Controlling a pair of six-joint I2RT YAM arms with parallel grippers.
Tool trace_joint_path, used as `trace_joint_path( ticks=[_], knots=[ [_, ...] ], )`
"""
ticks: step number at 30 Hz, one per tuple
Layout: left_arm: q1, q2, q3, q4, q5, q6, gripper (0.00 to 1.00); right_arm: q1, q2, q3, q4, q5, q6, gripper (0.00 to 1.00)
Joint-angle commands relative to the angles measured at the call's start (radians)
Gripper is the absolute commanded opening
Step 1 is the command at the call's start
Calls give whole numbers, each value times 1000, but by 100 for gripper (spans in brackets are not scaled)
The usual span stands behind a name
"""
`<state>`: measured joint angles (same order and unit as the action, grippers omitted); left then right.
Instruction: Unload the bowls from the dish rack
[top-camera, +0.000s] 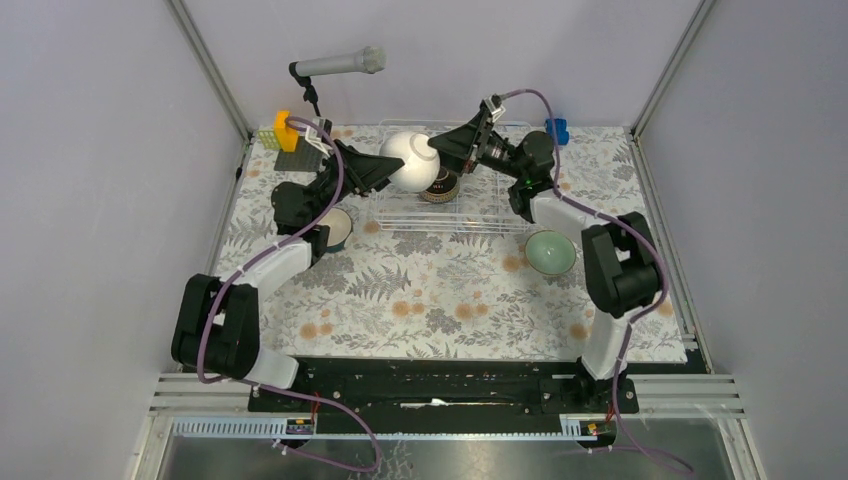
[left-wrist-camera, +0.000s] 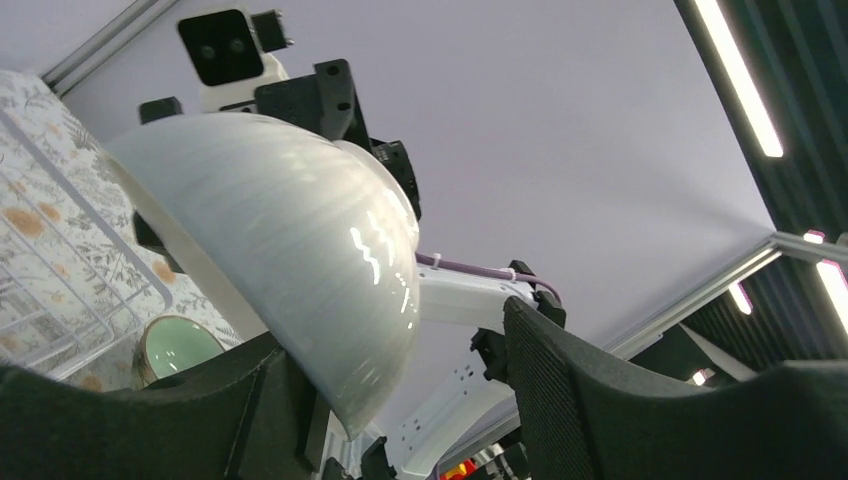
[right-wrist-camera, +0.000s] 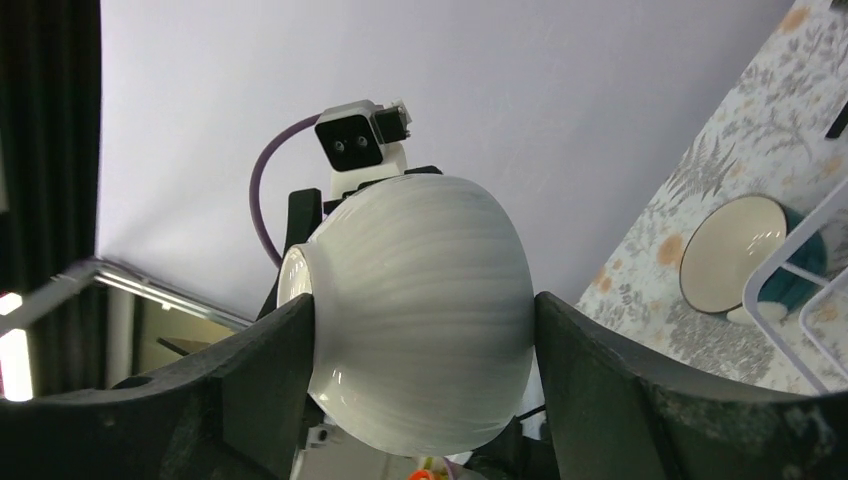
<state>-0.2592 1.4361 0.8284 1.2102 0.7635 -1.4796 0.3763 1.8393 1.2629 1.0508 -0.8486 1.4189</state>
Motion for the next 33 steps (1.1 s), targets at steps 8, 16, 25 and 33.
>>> trace_joint_path(
  ticks=[8,16,25,33],
  knots=[
    [-24,87,-23,198,-38,-61,65,-7,209,43,284,106,321,53],
    [-35,162,-4,270,-60,-73,54,-7,302,-2,434,196,483,53],
    [-47,230,54,289,-102,-72,34,-7,309,-45,456,250,499,56],
    [-52,249,73,277,-101,-70,0,-8,324,-69,496,276,503,77]
  ],
)
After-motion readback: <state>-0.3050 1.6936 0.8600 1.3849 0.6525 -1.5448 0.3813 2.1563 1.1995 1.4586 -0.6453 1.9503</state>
